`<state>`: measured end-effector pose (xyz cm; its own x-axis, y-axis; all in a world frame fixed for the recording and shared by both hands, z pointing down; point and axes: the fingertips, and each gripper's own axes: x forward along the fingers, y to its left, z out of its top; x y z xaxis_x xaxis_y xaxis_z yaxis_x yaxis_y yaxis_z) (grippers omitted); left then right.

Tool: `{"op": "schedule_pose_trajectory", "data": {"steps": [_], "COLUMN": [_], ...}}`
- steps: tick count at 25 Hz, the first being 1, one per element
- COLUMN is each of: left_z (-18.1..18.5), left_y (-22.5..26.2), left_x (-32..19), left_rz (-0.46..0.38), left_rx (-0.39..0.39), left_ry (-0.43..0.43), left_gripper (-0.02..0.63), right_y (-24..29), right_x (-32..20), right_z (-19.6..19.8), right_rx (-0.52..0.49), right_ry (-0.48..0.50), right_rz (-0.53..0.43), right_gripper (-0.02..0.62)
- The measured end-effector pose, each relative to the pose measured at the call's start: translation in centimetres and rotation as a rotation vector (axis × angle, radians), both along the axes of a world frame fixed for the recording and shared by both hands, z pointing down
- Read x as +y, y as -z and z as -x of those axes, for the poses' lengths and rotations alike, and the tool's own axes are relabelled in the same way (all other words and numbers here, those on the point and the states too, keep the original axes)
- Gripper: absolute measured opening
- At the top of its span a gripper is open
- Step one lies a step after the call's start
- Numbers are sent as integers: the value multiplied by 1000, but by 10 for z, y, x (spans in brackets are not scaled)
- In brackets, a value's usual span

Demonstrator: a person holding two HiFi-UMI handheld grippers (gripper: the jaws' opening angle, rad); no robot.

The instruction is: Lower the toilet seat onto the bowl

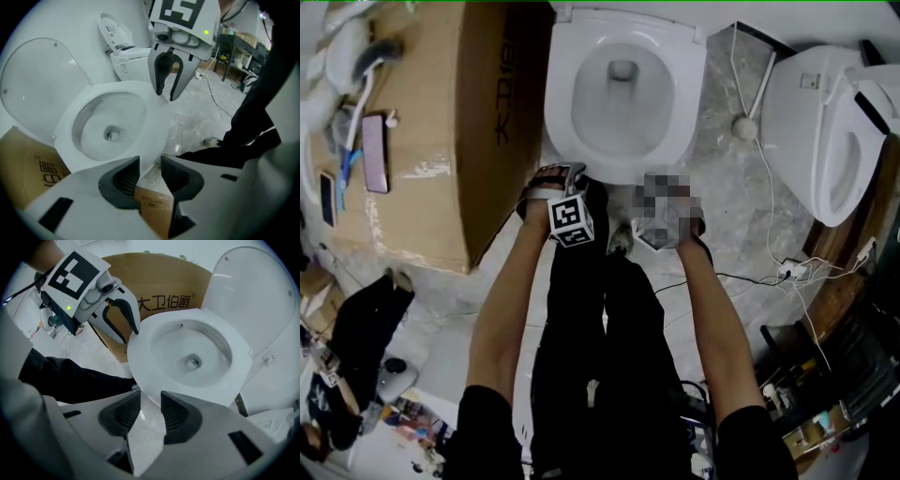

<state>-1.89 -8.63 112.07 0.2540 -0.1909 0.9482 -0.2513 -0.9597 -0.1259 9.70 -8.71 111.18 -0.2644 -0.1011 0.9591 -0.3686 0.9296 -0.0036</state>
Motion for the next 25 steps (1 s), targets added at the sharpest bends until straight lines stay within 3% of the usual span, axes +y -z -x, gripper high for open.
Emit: {"op": "schedule_pose_trajectory", "data": {"steps": [4,6,11,16,19,25], "left_z": [-2,-8,-4,28,35,54], "left_y": [35,81,264,461,564,695], "left_x": [29,45,51,38,55,110], "left_rz": [124,124,-113,-354,-462,-651], "left_rx": [85,164,331,621,805,932], "left_ry": [208,314,506,736,798,849], "left_gripper": [153,152,73,37,32,32], "right_y": [46,96,270,439,526,667], "right_x": [13,19,17,18,35,79], "right_z": [2,2,-6,-15,-19,-19], "right_rx": [-37,-87,-284,-475,-599,-775], "right_ry": [-49,-109,-359,-573,-649,-726], "right_rz": [-3,-26,-143,-269,-312,-488], "right_gripper": [139,129,73,55,43,29]}}
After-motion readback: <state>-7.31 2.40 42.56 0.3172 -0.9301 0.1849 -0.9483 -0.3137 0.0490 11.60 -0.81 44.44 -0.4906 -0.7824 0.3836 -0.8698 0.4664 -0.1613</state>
